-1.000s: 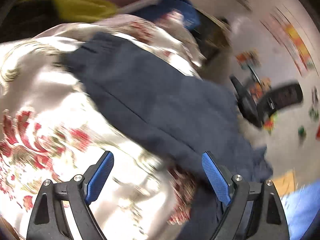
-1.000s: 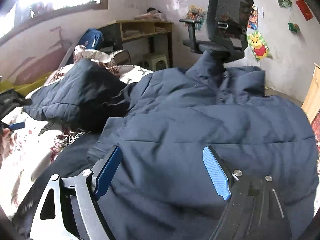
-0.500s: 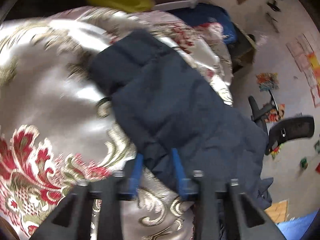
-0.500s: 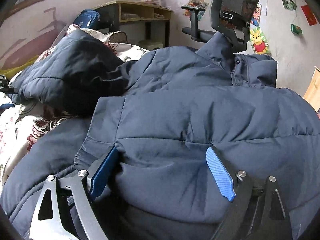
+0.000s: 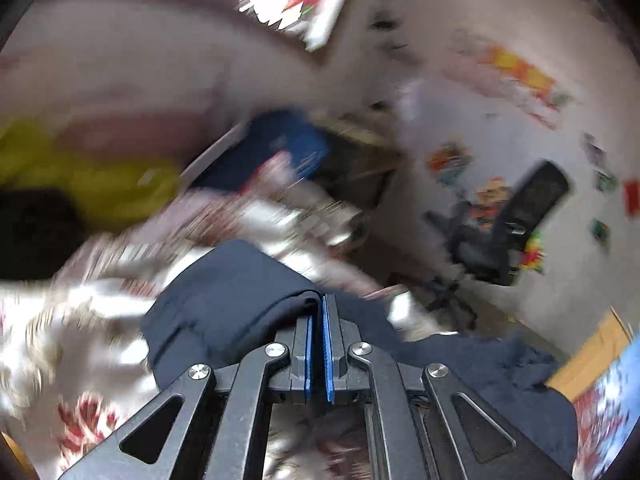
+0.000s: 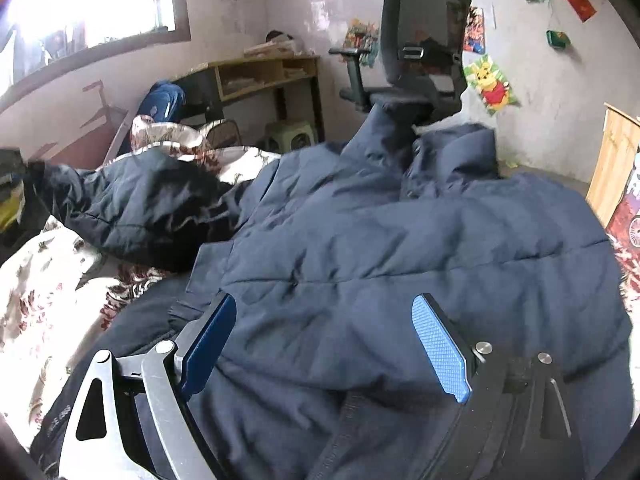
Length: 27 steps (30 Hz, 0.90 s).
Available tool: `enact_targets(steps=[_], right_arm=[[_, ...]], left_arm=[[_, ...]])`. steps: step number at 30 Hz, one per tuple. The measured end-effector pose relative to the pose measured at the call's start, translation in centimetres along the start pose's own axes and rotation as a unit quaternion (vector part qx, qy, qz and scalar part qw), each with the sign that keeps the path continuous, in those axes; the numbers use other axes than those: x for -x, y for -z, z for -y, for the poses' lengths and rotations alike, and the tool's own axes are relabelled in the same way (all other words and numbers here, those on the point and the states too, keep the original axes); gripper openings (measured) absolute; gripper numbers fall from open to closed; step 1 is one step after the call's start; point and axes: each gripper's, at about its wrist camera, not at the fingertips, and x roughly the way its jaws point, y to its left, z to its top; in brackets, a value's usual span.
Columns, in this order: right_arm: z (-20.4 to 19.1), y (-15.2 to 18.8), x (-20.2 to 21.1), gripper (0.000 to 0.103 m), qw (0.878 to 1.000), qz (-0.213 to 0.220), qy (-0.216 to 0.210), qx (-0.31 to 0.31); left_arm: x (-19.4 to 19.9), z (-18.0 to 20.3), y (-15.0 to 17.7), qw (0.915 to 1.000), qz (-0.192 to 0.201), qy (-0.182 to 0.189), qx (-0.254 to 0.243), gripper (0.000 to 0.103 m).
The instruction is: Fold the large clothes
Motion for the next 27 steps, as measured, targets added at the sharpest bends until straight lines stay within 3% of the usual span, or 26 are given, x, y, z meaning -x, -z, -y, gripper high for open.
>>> enact_targets(steps=[4,7,14,21,25,27], right_arm=[[2.3,-0.6,2.5,0.086,1.000,0.022,0.013,-0.010],[4.0,-0.7,4.2,0.086,0.999,0.031,0.029,-0.013],[8.8,-0.6,7.4,0.087,0.996,0.042,0.066,-0.030],[14.8,0.4,8.3,0.087,0.994,0.029,0.063,-0.090],[18.1,1.6,7.7,0.087,0.988,0.015,0.030,-0.149],[19.2,2.3,7.4,0.087,0.985,0.010,0.017,-0.174]], left_arm=[[3.3,6.5,-0.7,0.9926,0.032,0.080,-0.086,0.004],[5.1,11.2,0.1,0.9800,0.040,0.136,-0.139,0.004],[6.3,18.8,4.0,0.9520,0.014,0.227,-0.205,0.004],[5.5,24.5,10.3,0.9087,-0.063,0.305,-0.278,0.004],[4.6,26.5,15.0,0.8856,-0.114,0.319,-0.318,0.004],[3.9,27.0,17.2,0.8784,-0.139,0.319,-0.327,0.005]])
